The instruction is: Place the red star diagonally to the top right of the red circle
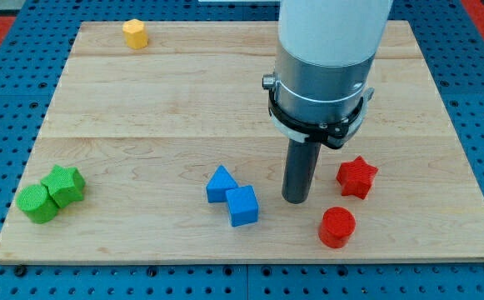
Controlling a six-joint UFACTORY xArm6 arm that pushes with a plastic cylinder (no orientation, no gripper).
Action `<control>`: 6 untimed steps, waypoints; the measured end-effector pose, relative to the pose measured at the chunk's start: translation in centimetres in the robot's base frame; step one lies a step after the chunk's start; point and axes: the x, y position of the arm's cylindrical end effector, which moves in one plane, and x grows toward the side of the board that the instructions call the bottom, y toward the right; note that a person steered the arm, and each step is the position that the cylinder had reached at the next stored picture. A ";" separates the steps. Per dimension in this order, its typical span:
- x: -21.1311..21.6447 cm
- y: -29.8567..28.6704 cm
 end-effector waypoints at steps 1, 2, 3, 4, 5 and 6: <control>0.0 1.3; 0.2 6.0; -0.6 9.1; -4.2 9.1; -4.8 8.7; -4.2 8.7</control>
